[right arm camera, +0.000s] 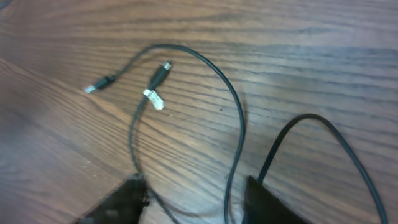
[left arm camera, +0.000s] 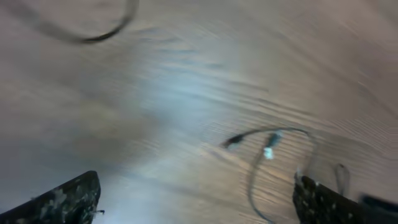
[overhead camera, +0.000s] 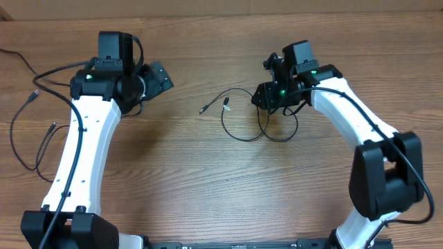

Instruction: Untangle cables

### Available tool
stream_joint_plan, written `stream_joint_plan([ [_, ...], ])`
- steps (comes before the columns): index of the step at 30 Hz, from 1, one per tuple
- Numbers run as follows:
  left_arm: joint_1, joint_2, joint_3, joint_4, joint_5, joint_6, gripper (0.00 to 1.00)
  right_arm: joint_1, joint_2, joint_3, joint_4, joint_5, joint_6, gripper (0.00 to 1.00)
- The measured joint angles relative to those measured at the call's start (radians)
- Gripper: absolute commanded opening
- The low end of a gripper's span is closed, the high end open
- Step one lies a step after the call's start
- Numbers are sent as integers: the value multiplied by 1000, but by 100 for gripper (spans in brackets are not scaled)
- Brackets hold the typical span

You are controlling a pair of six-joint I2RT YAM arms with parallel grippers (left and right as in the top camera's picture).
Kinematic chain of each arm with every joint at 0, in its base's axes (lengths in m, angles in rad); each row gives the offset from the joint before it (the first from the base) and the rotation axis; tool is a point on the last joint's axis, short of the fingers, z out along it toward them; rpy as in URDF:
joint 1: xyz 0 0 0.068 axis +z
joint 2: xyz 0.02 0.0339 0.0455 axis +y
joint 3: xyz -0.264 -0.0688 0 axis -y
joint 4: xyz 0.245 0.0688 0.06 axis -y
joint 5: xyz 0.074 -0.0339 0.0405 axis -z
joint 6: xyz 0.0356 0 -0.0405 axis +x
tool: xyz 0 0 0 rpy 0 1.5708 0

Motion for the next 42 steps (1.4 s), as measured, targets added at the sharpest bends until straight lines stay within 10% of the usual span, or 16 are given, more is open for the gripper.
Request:
stream_joint_plan([
  [18, -240, 36, -53, 223, 41, -39, 100, -128, 50, 74, -148, -86, 88, 51],
  [25, -240, 36, -53, 223, 28, -76, 100, -68, 107, 57, -98, -96, 238, 32],
  [28, -240, 36, -53, 223, 27, -86, 100, -69, 115, 57, -57, -84, 286, 5],
  [36, -240, 36, -53, 216, 36, -90, 100, -56, 130, 55, -22, -88, 312, 23],
  [42, -240, 36, -53, 198, 48, -90, 96, -13, 133, 19, 26, -24, 330, 4],
])
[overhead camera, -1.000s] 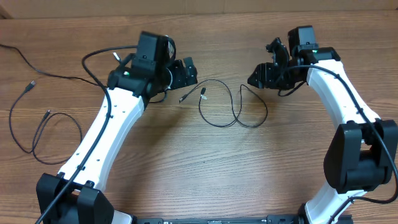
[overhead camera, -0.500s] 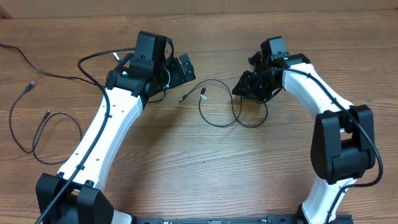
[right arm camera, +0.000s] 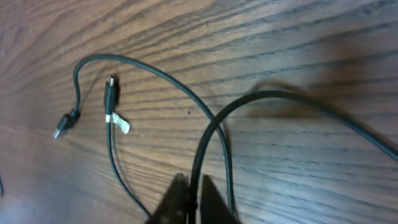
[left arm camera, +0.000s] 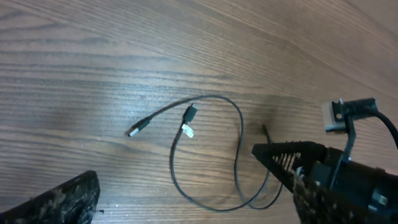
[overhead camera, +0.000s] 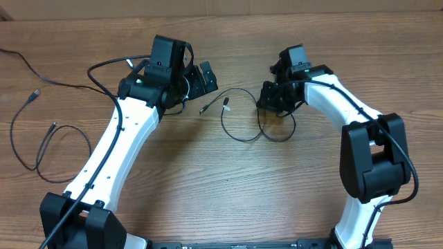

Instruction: Untangle cables

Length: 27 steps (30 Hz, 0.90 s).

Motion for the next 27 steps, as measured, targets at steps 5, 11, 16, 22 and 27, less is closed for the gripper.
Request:
stream_joint_plan([
  [5, 0, 0, -2, -19, 34, 10, 99, 0, -1, 21, -45, -19, 2, 4],
  [11, 12, 1, -6, 94, 188, 137, 99, -18, -113, 176, -122, -163, 17, 4],
  [16, 38, 1, -6, 175, 343, 222, 100, -19, -345, 332, -110, -237, 128, 3],
  [22, 77, 1, -7, 299, 547, 338, 100, -21, -475, 361, -25, -310, 274, 4],
  [27, 102, 1, -8, 438, 755, 399, 100, -34, -462, 359, 50, -423, 353, 4],
])
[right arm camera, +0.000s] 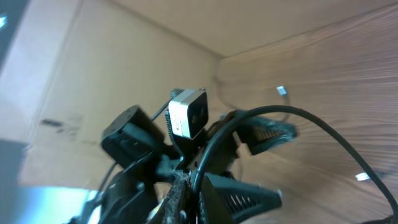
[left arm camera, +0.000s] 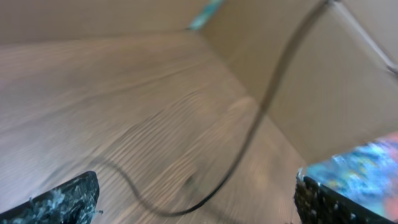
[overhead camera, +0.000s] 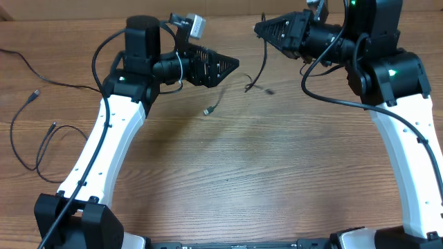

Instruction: Untangle cables

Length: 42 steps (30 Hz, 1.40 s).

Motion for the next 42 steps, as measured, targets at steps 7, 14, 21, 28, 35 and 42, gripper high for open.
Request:
stream_joint_plan([
  [7, -5, 0, 0, 107, 134, 28, 99, -5, 7, -3, 190, -229, 85, 4],
  [14, -27, 49, -2, 335, 220, -22, 100, -5, 6, -6, 401, -435, 217, 4],
  [21, -39, 88, -6, 649, 303, -195, 95, -5, 8, -6, 399, -477, 257, 4],
  [28, -55, 88, -5, 801, 360, -346, 80, -5, 8, -6, 399, -487, 272, 4],
  [35, -96, 92, -5, 798, 351, -390, 43, -5, 8, -6, 492, -497, 307, 4],
  [42, -109, 97, -5, 798, 281, -434, 4, -31, 8, -6, 552, -523, 369, 4],
])
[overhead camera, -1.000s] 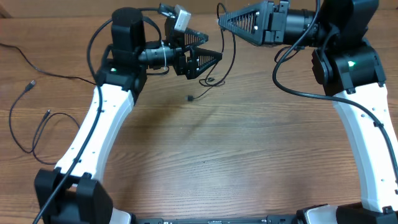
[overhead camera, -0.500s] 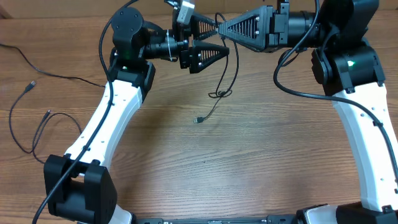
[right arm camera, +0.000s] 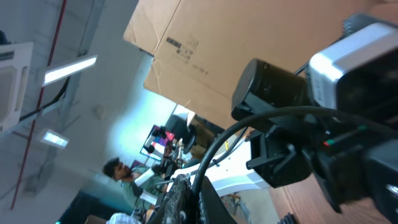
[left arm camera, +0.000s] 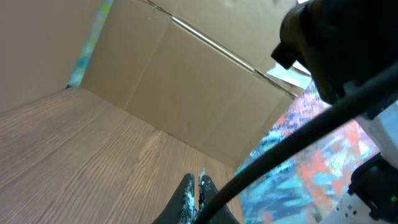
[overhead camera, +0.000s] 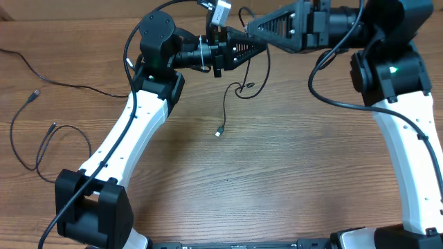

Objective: Untangle cables
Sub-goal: 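Carry the cable to the left with the left gripper, right gripper withdrawing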

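A thin black cable (overhead camera: pixel 226 104) hangs in the air at the top centre, with a small knot-like loop (overhead camera: pixel 243 88) and a plug end (overhead camera: pixel 218 131) dangling over the wooden table (overhead camera: pixel 277 180). My left gripper (overhead camera: pixel 263 43) and right gripper (overhead camera: pixel 250 29) are both raised and point at each other, tips almost meeting. In the left wrist view the left gripper (left arm camera: pixel 196 182) is shut, with the black cable (left arm camera: pixel 292 146) running up to the right from its jaws. The right gripper (right arm camera: pixel 186 186) is shut on the black cable (right arm camera: pixel 214 146), which arcs away from it.
A second black cable (overhead camera: pixel 38 145) lies in a loop at the table's left edge, with plug ends (overhead camera: pixel 32 95) near it. Another dark lead (overhead camera: pixel 28 69) runs in from the far left corner. Cardboard walls stand behind the table.
My left gripper was open next to the hanging cable and is now shut on it. Both grippers have come closer together at the top centre. The cable's loose end hangs lower.
The tangled cable lay on the table's middle with my right gripper open over it and the left arm far off. Then the right gripper was shut on it and the left was nearer. Then the cable was lifted. Now both grippers hold it.
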### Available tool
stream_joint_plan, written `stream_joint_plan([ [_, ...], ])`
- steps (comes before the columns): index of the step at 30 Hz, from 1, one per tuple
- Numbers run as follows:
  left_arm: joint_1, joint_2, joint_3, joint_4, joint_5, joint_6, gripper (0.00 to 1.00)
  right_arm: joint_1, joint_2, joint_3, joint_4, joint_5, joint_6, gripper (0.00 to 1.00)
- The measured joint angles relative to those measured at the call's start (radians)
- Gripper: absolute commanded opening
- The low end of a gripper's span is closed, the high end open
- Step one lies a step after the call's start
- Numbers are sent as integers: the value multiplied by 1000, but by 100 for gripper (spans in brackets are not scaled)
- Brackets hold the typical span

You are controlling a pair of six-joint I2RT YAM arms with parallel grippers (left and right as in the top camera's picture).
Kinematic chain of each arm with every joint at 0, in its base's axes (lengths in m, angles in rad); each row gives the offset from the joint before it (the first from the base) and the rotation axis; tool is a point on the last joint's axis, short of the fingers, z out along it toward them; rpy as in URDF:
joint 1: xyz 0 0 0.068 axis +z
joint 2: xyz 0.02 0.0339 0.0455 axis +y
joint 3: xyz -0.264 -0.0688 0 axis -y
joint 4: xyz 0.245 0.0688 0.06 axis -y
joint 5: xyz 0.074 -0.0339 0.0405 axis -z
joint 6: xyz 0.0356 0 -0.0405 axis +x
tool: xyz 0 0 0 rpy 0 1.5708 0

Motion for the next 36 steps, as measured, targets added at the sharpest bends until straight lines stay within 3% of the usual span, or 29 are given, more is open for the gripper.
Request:
stream_joint_plan([
  [3, 14, 0, 0, 0, -3, -41, 4, -49, 0, 0, 0, -4, 3, 10],
  [4, 24, 0, 0, 0, -3, -55, 4, -61, 0, 0, 0, -4, 2, 20],
  [6, 53, 0, 0, -1, -3, -89, 4, -104, 0, 0, -8, -3, -19, 32],
  [7, 71, 0, 0, -2, -3, -100, 4, -120, 0, 0, -19, -3, -31, 46],
  [10, 138, -3, 0, -26, -3, -138, 4, -187, 0, 4, -159, 12, -100, 61],
  [18, 290, -131, -2, -277, -102, -212, 4, -254, 0, 0, -661, 288, -393, 63],
  [24, 372, -286, 2, -452, -280, -209, 4, -253, 1, -1, -777, 447, -529, 63],
  [31, 528, -386, 91, -872, -478, -55, 4, -253, 2, -1, -838, 512, -608, 63],
  [36, 601, -387, 217, -1305, -745, 130, 4, -253, 2, -1, -866, 546, -629, 63],
])
